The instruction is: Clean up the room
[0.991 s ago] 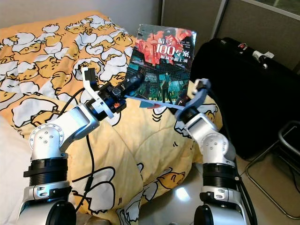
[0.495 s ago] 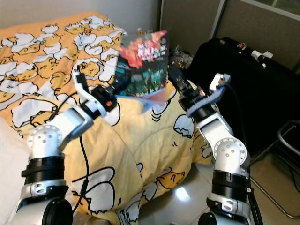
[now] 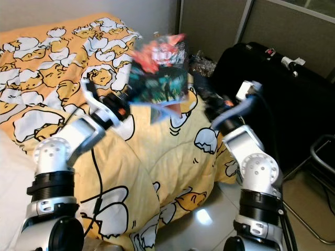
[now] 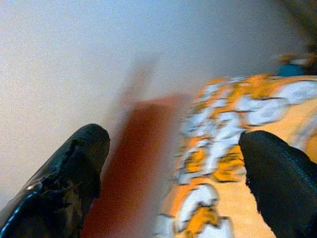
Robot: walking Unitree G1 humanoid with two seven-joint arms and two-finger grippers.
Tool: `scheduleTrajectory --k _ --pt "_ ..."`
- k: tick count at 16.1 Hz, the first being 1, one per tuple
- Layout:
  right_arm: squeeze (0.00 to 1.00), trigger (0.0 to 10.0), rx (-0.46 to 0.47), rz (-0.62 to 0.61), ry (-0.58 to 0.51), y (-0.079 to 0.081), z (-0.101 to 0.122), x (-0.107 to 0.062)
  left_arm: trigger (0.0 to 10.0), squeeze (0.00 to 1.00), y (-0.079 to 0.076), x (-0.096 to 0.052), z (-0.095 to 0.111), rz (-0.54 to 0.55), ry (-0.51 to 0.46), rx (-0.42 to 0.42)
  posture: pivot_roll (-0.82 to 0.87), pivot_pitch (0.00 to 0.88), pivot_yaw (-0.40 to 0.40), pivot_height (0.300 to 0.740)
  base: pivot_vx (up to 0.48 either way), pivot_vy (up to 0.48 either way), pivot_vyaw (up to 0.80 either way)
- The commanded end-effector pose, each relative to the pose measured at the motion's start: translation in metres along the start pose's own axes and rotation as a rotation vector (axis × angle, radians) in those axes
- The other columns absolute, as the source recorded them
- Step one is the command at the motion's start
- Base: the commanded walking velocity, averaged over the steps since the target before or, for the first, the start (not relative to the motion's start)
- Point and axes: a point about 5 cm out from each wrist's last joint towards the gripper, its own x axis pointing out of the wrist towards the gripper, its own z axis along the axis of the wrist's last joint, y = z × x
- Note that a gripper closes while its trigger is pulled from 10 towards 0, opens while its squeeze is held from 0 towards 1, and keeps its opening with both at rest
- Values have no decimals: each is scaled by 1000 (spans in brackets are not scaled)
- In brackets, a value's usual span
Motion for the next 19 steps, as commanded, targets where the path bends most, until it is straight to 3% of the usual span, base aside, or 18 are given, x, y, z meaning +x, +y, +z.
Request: scheduleTrajectory --k 1,3,5,6,7,9,10,12,15,17,19 --pt "0 10000 -13 -68 -9 -10 3 -4 0 0 -9 5 5 -28 -8 20 17 0 30 740 0 0 0" --pt "0 10000 -46 -70 51 -11 -5 -6 0 0 -7 5 5 1 3 60 16 0 34 740 0 0 0" --pt "0 10000 -51 63 115 5 -17 -9 0 0 -1 11 6 116 -15 260 20 0 32 740 0 0 0" --pt "0 10000 -57 94 130 9 -22 -9 0 0 -2 14 11 143 -52 293 21 0 32 740 0 0 0" --pt "0 10000 -63 89 136 9 -24 -8 0 0 -3 15 13 144 -69 288 21 0 32 740 0 0 0" --pt "0 10000 -134 -177 158 -25 -32 -4 0 0 -14 17 14 76 -76 210 24 0 33 740 0 0 0" --pt "0 10000 -141 -215 154 -30 -32 -4 0 0 -15 17 13 63 -76 192 24 0 33 740 0 0 0" --pt "0 10000 -186 -420 85 -54 -22 -8 0 0 -18 14 9 -14 -43 114 19 0 37 740 0 0 0" --pt "0 10000 -177 -381 73 -52 -18 0 0 0 -26 9 1 -122 41 31 15 0 41 740 0 0 0" --pt "0 10000 -189 -198 116 -31 -26 20 0 0 -32 7 -6 -168 93 16 23 0 36 740 0 0 0" --pt "0 10000 -197 -101 154 -17 -36 28 0 0 -35 6 -7 -189 94 -15 30 0 31 740 0 0 0"
